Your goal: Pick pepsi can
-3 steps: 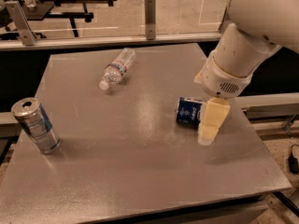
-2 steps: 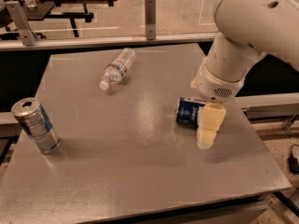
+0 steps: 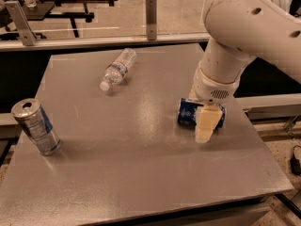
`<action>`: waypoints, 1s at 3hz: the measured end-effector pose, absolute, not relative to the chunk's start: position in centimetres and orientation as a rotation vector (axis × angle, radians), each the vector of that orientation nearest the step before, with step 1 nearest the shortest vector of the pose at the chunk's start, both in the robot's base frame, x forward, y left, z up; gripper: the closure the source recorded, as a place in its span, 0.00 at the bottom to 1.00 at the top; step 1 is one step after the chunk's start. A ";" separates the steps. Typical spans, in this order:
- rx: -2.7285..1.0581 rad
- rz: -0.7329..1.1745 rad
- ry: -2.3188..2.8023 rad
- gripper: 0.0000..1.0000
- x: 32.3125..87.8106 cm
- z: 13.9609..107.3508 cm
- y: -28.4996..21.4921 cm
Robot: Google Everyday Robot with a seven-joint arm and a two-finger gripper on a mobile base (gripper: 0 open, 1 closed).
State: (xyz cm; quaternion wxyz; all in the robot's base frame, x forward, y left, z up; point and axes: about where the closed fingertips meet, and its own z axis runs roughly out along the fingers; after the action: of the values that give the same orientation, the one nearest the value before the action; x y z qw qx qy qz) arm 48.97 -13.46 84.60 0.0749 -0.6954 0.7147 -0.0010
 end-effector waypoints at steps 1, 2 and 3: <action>-2.103 -0.020 2.140 0.56 49.3 84.8 -13.6; -2.107 -0.021 2.131 0.78 49.8 86.3 -13.5; -2.105 0.017 2.080 1.00 50.7 90.8 -12.8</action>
Offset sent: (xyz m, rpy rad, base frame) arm 0.0147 0.0004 0.0343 -0.0108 -0.0023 0.0231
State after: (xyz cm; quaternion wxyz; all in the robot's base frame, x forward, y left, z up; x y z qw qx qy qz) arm 50.69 -12.78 90.76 0.0911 -0.7083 0.7000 0.0057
